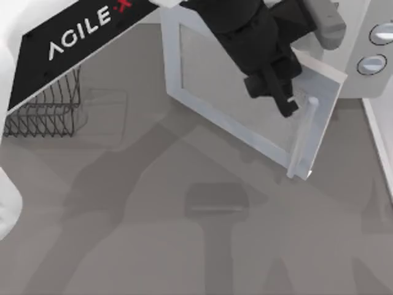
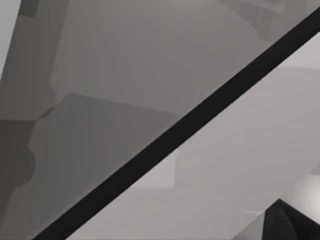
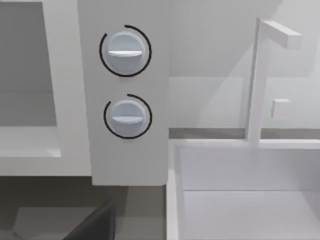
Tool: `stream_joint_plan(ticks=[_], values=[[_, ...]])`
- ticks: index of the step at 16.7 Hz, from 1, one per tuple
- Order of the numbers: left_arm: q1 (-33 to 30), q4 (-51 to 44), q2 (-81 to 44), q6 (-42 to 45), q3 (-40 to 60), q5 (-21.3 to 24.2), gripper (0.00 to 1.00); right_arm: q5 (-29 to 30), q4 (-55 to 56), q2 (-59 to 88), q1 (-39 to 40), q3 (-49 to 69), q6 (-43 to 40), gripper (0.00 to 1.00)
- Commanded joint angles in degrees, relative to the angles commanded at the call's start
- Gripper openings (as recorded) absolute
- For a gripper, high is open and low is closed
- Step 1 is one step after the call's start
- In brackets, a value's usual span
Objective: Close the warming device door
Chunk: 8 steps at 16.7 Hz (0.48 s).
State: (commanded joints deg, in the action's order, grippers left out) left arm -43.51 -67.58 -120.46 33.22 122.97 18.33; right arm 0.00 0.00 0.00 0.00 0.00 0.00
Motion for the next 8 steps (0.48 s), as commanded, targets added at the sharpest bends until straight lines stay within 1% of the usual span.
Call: stream_joint_plan(ticks=[5, 8], values=[[-3.7, -4.52, 1.14, 1.85, 2.85, 1.63, 0.0, 0.0, 0.0, 0.0, 0.0, 0.0, 0.0, 1.0], [-4.9, -5.57, 1.42, 2.32, 4.23, 2.1, 0.0, 0.0, 0.0, 0.0, 0.0, 0.0, 0.0, 1.0]])
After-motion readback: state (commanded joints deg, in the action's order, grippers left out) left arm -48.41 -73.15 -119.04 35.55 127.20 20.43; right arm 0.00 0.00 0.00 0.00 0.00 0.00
